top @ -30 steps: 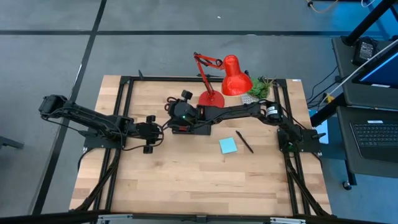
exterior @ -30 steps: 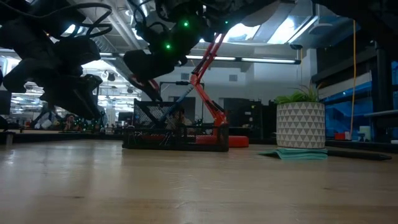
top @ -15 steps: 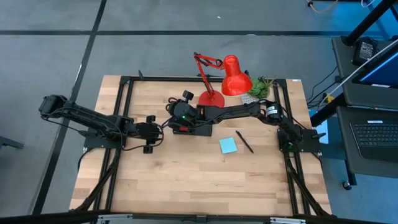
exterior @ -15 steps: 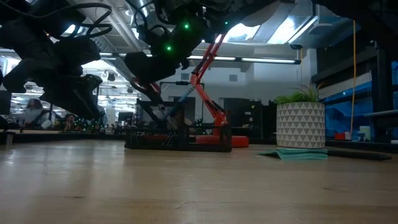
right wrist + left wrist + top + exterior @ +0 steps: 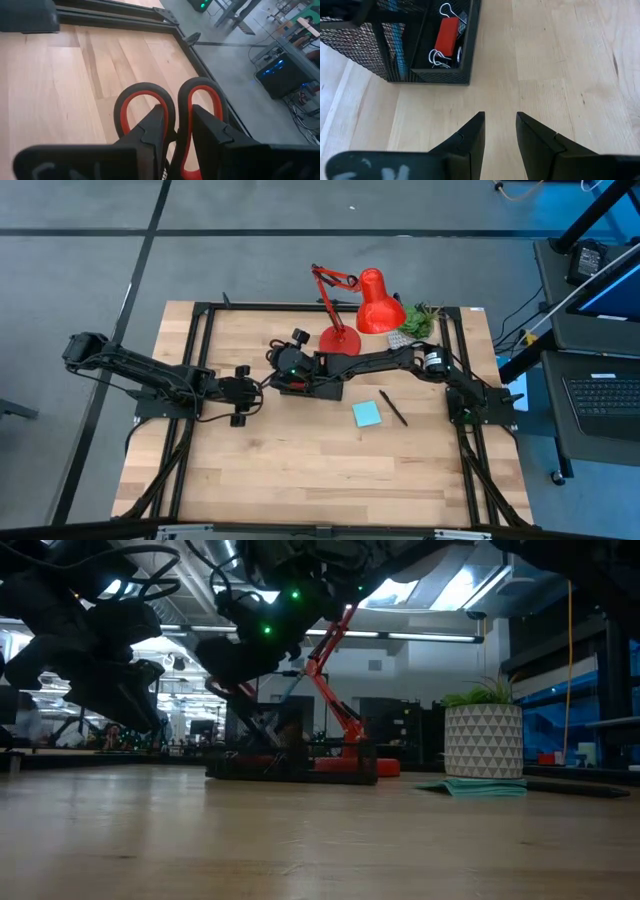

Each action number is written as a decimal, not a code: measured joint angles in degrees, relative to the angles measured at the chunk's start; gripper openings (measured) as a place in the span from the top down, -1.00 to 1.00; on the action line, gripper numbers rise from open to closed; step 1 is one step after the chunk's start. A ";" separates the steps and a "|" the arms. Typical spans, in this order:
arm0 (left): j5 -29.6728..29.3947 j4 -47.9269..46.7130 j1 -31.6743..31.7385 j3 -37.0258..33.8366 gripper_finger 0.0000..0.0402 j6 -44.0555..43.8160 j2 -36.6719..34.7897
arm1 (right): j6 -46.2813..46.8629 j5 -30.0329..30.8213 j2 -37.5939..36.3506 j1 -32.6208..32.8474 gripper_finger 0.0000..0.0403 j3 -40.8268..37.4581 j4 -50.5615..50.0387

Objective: Pick and place office supplies into organizer
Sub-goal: Put the black scissors into the black desk organizer

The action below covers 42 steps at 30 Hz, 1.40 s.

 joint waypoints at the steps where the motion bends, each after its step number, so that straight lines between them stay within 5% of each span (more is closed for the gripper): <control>1: 0.02 -0.04 -0.02 0.00 0.48 0.00 0.02 | -0.03 0.10 0.17 -0.02 0.60 0.00 0.35; 42: -0.01 -0.04 -0.01 0.00 0.48 0.00 0.02 | -4.38 0.51 0.46 1.50 0.04 2.18 -2.38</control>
